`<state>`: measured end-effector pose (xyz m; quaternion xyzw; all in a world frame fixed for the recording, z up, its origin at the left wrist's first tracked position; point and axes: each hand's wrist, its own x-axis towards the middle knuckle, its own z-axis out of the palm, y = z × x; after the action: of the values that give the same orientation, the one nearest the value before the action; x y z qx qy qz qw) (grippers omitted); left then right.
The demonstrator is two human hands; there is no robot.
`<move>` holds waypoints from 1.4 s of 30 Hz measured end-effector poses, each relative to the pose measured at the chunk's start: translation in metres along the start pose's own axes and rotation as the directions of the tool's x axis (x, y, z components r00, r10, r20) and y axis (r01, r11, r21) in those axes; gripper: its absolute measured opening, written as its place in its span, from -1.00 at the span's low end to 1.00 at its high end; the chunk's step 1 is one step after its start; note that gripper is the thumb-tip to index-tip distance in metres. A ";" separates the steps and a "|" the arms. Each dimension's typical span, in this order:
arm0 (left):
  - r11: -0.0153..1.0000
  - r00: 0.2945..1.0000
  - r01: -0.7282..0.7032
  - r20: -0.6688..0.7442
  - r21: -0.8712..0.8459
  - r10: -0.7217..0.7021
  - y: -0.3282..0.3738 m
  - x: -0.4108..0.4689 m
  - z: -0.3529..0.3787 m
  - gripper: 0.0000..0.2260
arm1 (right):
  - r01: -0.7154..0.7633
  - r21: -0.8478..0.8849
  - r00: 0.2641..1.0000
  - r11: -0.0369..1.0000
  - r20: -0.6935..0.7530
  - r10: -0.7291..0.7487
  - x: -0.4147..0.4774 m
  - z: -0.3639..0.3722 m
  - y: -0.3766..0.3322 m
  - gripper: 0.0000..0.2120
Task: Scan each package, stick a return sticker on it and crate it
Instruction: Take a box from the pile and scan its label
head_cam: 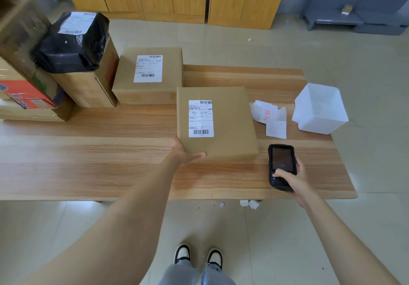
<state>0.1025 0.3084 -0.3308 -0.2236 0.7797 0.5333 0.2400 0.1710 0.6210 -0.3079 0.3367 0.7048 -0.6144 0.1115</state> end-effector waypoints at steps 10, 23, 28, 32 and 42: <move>0.992 0.998 0.053 0.025 0.111 -0.056 0.011 0.003 -0.004 -0.14 | -0.053 0.013 0.999 0.999 -0.008 0.053 0.027 0.000 0.032 -0.16; 0.989 0.995 0.085 0.037 0.118 -0.090 0.017 -0.001 -0.004 -0.20 | 0.029 -0.031 1.000 0.999 0.008 -0.029 0.021 0.008 0.048 -0.08; 0.990 0.996 0.070 0.042 0.124 -0.075 0.016 -0.003 -0.004 -0.20 | 0.021 -0.083 1.000 0.996 -0.020 -0.023 0.024 0.008 0.054 -0.07; 0.990 0.995 0.081 0.055 0.116 -0.088 0.016 -0.003 -0.005 -0.20 | 0.004 -0.111 0.999 0.994 -0.045 -0.009 0.028 0.008 0.054 -0.08; 0.989 0.994 0.083 0.063 0.122 -0.091 0.015 -0.003 -0.007 -0.22 | -0.076 -0.025 0.993 0.997 -0.097 0.073 0.048 0.008 0.050 -0.17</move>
<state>0.0945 0.3075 -0.3162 -0.2243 0.7911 0.4822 0.3022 0.1639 0.6309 -0.3763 0.3904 0.7048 -0.5829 0.1049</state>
